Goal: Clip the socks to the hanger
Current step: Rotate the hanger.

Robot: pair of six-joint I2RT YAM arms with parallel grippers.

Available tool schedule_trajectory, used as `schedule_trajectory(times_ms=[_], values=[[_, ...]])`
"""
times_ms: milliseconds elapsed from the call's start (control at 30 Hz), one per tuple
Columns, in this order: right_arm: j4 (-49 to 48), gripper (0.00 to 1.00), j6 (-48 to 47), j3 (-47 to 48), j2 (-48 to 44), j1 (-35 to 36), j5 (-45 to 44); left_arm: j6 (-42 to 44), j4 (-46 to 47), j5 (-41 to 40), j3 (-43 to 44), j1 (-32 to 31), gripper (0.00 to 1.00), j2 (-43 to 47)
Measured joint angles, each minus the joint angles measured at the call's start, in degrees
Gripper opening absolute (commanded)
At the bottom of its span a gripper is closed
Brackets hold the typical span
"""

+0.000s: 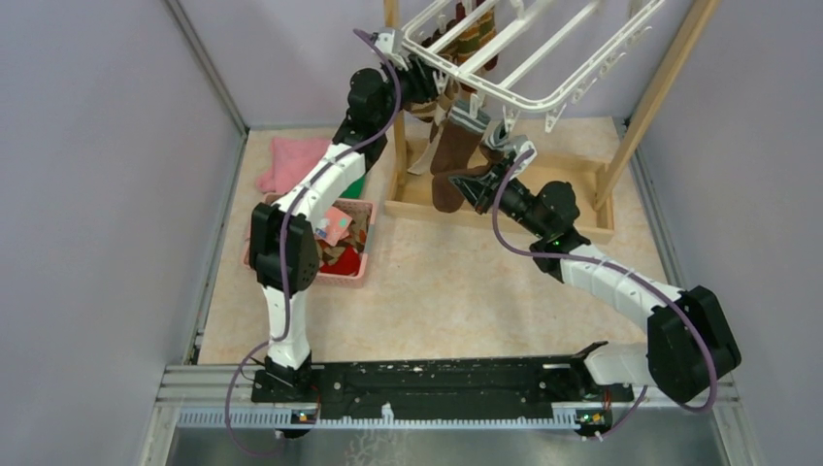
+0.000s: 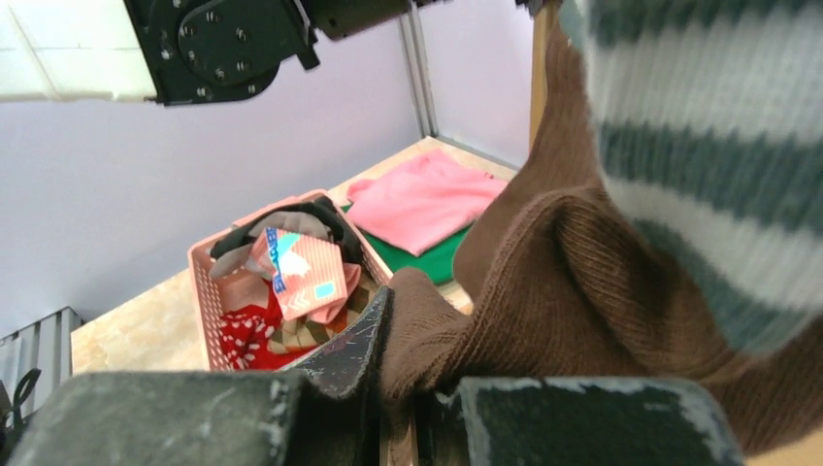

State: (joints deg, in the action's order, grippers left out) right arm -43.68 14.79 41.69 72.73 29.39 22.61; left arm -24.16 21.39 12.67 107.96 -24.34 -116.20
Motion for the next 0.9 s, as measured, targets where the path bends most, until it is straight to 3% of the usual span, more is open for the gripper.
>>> schedule_trajectory(times_ms=[200, 600, 767, 900], values=[[-0.4, 0.08, -0.1, 4.0, 3.7, 1.6, 0.4, -0.4, 0.6, 1.0, -11.0, 2.0, 0.60, 6.3], [0.5, 0.08, -0.9, 7.7, 8.0, 4.7, 1.5, 3.1, 4.8, 1.5, -36.2, 4.8, 0.62, 28.4], [0.9, 0.09, -1.3, 8.6, 8.5, 5.1, 1.5, 3.0, 8.4, 3.5, -35.0, 4.9, 0.49, 29.2], [1.5, 0.09, -1.9, 8.7, 8.5, 5.2, 1.2, 2.3, 8.7, 5.7, -25.6, 5.0, 0.40, 23.9]])
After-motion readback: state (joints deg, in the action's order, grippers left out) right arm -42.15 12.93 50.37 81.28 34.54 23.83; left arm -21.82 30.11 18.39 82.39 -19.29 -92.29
